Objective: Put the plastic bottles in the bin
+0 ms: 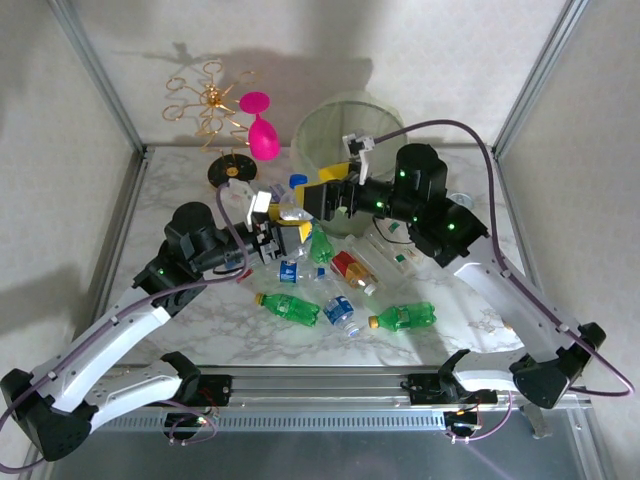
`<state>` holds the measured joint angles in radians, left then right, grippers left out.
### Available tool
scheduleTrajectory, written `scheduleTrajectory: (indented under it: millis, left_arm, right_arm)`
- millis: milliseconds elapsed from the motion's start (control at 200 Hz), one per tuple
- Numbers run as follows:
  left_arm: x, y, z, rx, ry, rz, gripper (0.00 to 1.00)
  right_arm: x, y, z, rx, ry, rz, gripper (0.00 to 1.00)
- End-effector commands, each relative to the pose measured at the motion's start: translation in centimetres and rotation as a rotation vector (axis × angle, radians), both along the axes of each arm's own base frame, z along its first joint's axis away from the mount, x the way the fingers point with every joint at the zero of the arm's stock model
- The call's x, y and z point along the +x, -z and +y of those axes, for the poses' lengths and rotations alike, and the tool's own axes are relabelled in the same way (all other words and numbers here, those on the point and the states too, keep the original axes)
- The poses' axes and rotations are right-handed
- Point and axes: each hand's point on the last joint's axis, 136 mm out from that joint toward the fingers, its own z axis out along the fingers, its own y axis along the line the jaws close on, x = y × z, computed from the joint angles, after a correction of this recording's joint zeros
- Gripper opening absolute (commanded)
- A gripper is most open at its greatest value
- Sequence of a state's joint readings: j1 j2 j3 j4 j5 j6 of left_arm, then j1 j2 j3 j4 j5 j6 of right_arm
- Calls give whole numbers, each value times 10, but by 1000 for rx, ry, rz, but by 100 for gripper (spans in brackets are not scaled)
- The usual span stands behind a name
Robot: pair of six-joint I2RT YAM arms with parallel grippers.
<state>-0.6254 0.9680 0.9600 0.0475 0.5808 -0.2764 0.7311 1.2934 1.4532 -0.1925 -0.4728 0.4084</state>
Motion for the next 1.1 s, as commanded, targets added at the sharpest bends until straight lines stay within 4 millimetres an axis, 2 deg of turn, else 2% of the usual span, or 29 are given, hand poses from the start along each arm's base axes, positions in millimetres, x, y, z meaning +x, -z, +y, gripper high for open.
scheduleTrajectory:
  millis: [0, 160, 380, 466, 531, 611, 761, 781, 831, 876, 996, 1091]
  left_arm:
    - [-9, -20, -5, -14, 38, -56, 48]
    - [-12, -18, -11, 5, 55, -48, 47]
    - [-12, -15, -16, 21, 70, -37, 47]
    - [-11, -15, -16, 23, 67, -37, 48]
    - [-11, -17, -15, 20, 58, -43, 52]
    - [-12, -22, -12, 10, 46, -58, 56]
    - [-13, -35, -3, -17, 6, -89, 74]
    - [-12, -37, -1, -22, -8, -92, 82]
    - [-12, -46, 7, -45, -53, -110, 90]
    - [-13, -55, 15, -68, -87, -134, 92]
    - [-17, -84, 45, -136, -210, -207, 94]
    - [-16, -98, 68, -159, -321, -240, 94]
  right_arm:
    - [-5, -19, 6, 44, -43, -38, 95]
    - [1, -16, 10, 45, -37, -25, 81]
    - [0, -10, 12, 41, -46, -17, 41]
    - [0, -10, 12, 43, -44, -16, 29]
    - [0, -10, 10, 46, -39, -14, 21]
    - [1, -13, 8, 56, -26, -11, 16]
    - [4, -26, 3, 87, -1, -11, 10]
    - [6, -27, 1, 90, 10, -13, 9]
    - [12, -32, -4, 98, 38, -19, 9]
    - [17, -36, -8, 104, 64, -24, 8]
    - [62, -45, -45, 138, 214, -16, 5]
    - [97, -52, -76, 173, 323, -5, 4]
